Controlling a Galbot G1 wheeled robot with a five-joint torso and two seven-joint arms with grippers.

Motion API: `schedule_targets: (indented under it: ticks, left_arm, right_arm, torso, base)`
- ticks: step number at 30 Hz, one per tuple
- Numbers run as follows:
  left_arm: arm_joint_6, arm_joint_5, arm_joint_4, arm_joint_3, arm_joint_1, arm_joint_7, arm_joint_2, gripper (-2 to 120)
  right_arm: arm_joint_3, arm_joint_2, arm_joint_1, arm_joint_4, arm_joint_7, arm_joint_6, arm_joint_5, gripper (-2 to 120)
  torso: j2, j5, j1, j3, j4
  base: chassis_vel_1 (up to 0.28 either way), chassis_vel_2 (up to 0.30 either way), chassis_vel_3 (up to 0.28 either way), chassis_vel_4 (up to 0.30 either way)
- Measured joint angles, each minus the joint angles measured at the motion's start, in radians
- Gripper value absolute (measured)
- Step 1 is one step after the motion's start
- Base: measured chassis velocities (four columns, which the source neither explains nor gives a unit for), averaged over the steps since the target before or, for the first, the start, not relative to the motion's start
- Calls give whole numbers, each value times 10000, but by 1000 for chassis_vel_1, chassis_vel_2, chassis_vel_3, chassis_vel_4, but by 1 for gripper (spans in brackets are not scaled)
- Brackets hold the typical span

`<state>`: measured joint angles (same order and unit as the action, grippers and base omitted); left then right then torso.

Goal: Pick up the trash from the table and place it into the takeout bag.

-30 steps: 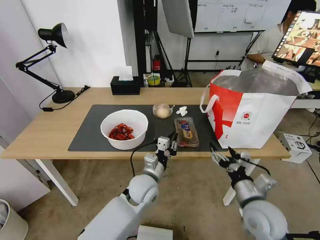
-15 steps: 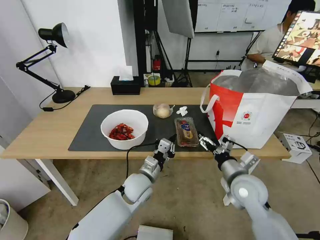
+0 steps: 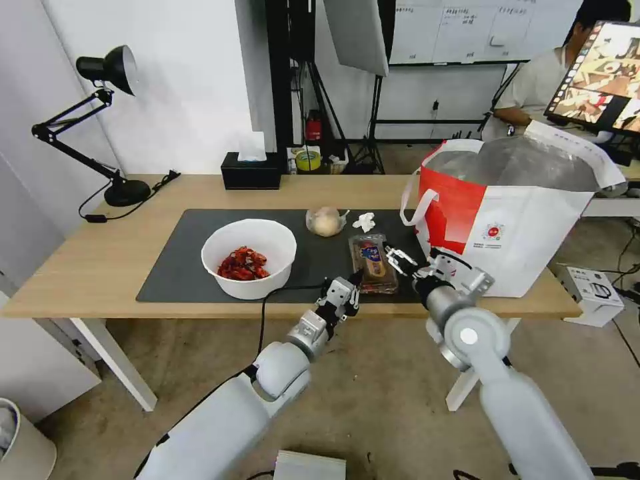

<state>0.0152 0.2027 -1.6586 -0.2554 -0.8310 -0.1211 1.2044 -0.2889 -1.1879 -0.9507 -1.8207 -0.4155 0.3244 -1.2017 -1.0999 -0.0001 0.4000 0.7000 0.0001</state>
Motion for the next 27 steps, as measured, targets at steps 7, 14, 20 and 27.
schedule_targets:
  ticks: [7,14,20,27]
  left_arm:
    - [-187,-236,185,-11,-35,223,8,0]
    - [-222,-236,270,-14,-51,250,160,0]
    - [-225,54,329,79,-25,215,288,0]
    - [-232,94,351,127,-27,204,273,0]
  right_arm:
    - [168,-195,298,521,-79,110,-65,100]
    - [285,-297,546,848,-141,248,-225,100]
    - [418,-448,747,1168,-104,331,-378,91]
    - [477,-525,810,1323,-110,424,-372,66]
  torso:
    - [0,1,0,0,0]
    - [0,1,0,-1,-1]
    - [-1,0,0,-1,-2]
    - [-1,0,0,-1,-2]
  base:
    - [0,0,0,0]
    - [0,0,0,0]
    - [0,0,0,0]
    - [0,0,0,0]
